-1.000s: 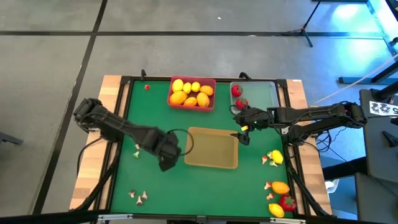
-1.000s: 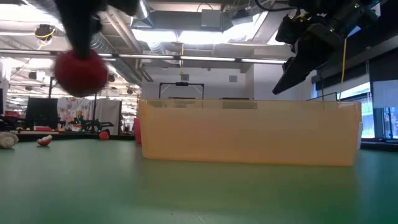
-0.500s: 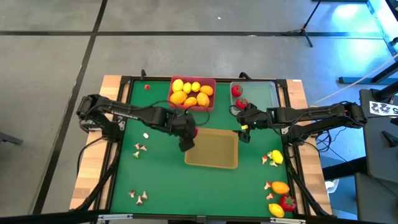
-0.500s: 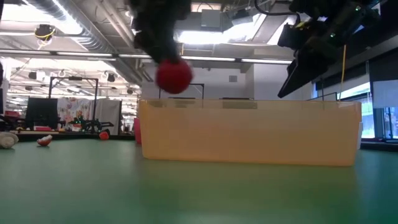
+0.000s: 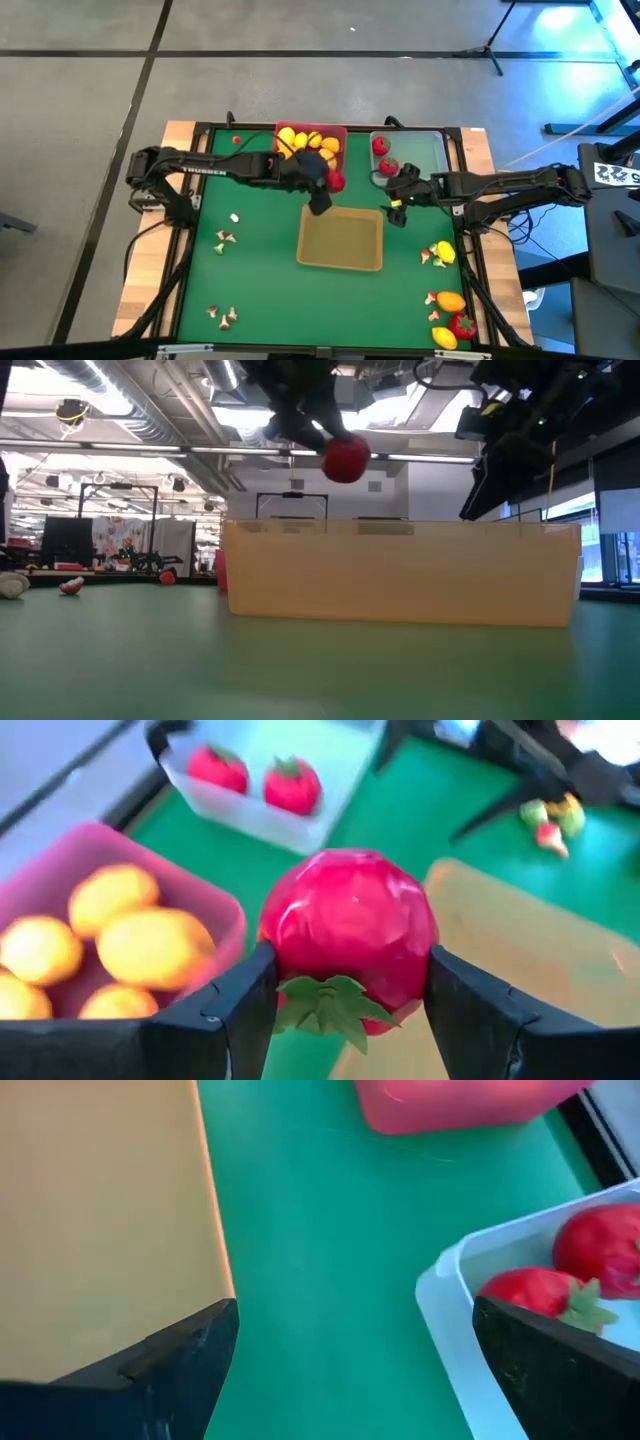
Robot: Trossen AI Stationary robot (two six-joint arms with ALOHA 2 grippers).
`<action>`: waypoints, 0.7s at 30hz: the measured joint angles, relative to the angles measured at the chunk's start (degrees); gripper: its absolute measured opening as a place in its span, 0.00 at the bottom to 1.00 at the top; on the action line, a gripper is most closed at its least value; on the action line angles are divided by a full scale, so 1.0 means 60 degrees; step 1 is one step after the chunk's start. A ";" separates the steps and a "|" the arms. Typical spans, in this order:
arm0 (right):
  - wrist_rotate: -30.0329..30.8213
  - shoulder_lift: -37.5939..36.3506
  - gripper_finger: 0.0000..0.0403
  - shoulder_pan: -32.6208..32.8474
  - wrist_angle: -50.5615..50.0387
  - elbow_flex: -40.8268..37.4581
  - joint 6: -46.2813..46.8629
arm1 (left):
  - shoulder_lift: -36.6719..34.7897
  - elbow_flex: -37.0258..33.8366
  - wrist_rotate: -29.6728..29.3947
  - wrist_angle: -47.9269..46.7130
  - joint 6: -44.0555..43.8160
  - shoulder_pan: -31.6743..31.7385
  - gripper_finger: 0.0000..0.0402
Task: Sort produce into baskets
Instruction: Put the red tomato into the white bin
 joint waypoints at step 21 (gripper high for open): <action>0.1729 -0.3019 0.99 0.0000 -0.1163 0.0004 -0.0065 | 0.1906 0.0320 0.2440 0.4245 0.0945 0.2476 0.54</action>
